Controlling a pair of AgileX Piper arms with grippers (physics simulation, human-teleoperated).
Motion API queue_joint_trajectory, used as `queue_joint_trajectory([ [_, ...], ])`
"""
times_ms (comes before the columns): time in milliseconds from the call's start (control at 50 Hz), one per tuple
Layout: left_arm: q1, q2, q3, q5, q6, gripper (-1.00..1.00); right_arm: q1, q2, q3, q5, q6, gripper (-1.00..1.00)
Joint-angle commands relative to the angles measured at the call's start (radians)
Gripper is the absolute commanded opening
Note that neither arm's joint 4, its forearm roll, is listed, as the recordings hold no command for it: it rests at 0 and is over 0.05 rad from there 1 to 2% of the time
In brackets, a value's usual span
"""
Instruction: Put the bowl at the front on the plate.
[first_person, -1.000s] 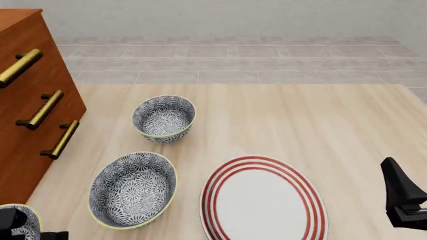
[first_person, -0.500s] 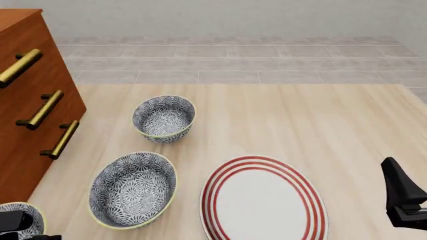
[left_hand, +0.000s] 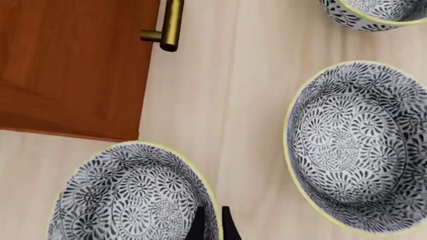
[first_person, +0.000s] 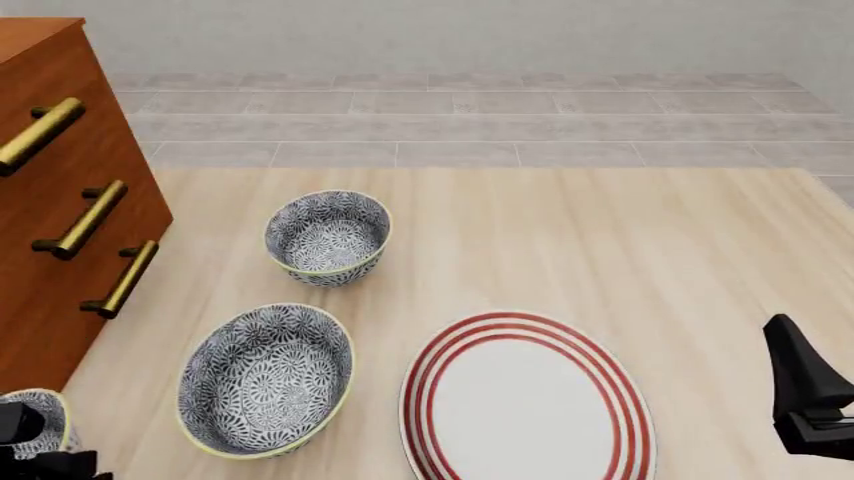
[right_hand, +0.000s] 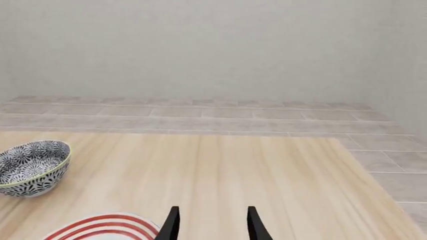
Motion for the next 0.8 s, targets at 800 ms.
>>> queue_joint_trajectory([
  [800,-0.192,-0.061,-0.770,0.305,-0.107,-1.00,-0.008,0.000,0.000,0.000,0.005,1.00],
])
